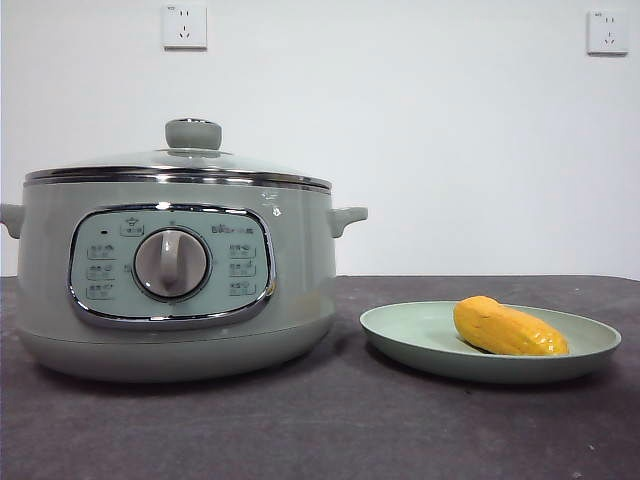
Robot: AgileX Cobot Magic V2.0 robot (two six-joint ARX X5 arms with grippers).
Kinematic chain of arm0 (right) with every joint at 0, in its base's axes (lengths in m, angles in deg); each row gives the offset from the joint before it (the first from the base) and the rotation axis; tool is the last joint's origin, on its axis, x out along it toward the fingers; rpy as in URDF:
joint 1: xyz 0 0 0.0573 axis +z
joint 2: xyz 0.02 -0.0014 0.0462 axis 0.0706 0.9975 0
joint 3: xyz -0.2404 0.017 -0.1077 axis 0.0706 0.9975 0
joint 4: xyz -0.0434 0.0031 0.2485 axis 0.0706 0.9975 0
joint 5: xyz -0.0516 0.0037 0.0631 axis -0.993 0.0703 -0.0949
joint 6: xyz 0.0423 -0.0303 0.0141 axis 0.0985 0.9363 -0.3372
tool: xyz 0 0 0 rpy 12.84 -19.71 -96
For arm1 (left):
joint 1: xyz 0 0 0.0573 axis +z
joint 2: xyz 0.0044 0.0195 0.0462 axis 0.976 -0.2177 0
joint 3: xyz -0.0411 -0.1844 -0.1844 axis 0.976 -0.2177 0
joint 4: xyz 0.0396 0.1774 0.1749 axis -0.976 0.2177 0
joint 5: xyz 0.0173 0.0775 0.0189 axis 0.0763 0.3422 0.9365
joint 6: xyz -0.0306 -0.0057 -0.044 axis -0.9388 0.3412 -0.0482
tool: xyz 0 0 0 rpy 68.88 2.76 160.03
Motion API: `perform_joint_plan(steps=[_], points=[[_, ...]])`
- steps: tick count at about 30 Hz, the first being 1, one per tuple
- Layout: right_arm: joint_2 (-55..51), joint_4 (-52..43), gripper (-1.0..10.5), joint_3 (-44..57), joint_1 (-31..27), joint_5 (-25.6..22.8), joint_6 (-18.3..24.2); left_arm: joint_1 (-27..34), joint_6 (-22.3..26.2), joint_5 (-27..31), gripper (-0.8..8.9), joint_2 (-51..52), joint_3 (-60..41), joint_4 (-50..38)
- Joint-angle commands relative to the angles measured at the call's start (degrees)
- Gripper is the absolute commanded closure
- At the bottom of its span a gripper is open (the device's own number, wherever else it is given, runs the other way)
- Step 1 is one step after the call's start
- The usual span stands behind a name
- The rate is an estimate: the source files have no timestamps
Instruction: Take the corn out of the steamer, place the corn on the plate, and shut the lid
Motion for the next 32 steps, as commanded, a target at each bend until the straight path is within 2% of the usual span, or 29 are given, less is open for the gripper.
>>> perform_joint_plan(steps=[1, 5, 32], points=[[-0.2, -0.1, 9.5, 0.9, 0.0, 0.0, -2.6, 0.2, -0.3, 0.1, 8.17, 0.2, -0.8, -0.2], [0.6, -0.2, 9.5, 0.9, 0.0, 0.0, -7.7, 0.2, -0.3, 0.1, 8.17, 0.2, -0.8, -0.2], [0.7, -0.2, 9.5, 0.9, 0.0, -0.3, -7.6, 0.2, -0.3, 0.1, 8.17, 0.2, -0.8, -0.2]])
